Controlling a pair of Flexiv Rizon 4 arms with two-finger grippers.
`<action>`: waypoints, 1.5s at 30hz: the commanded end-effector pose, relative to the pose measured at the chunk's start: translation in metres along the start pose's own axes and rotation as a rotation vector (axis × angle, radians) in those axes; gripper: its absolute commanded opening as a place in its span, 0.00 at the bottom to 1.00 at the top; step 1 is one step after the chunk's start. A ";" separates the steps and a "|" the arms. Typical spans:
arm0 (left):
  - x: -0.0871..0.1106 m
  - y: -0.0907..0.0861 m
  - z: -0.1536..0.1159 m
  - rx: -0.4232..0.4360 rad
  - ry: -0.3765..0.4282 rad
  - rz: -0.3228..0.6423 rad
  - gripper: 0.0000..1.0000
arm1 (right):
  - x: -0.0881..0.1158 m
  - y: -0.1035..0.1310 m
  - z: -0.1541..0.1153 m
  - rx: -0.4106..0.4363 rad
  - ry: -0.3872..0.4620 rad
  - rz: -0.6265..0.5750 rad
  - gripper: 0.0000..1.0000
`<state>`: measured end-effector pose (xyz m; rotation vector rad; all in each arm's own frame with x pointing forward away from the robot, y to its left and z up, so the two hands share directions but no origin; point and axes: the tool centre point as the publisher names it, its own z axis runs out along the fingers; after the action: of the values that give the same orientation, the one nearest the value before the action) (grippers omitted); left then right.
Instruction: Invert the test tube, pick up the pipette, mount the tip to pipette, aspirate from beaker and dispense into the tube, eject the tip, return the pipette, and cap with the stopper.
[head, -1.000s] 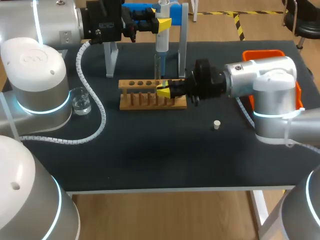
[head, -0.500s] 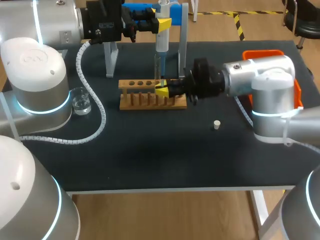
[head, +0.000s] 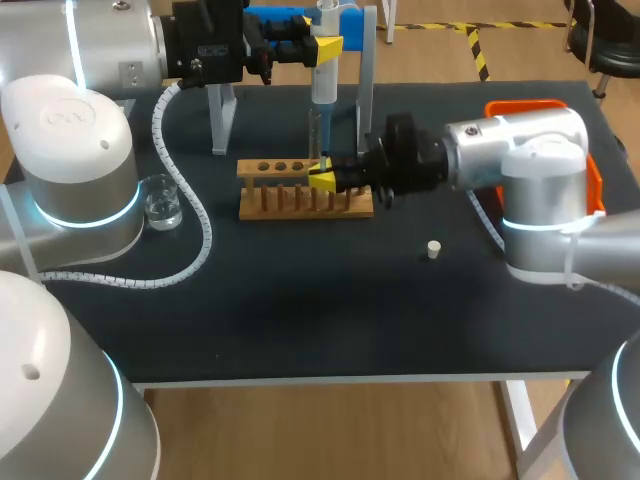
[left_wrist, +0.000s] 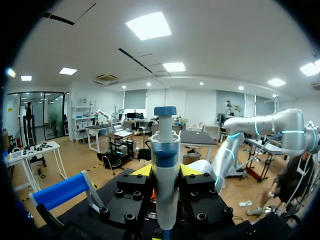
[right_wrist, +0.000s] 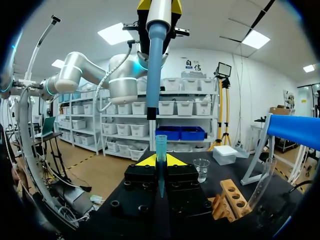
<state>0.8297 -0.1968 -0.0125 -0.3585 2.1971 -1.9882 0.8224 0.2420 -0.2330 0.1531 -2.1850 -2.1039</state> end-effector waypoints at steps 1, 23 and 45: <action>0.000 -0.001 -0.001 -0.001 0.001 -0.001 0.00 | 0.000 0.002 0.000 0.003 -0.001 -0.001 0.00; 0.000 -0.001 -0.001 -0.001 0.001 -0.001 0.00 | 0.004 0.004 -0.001 -0.004 -0.003 0.004 0.00; 0.000 -0.001 -0.001 -0.001 0.001 -0.001 0.00 | 0.005 0.015 -0.001 -0.007 0.000 -0.015 0.00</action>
<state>0.8298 -0.1968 -0.0123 -0.3583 2.1967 -1.9883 0.8188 0.2424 -0.2191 0.1708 -2.1791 -2.1198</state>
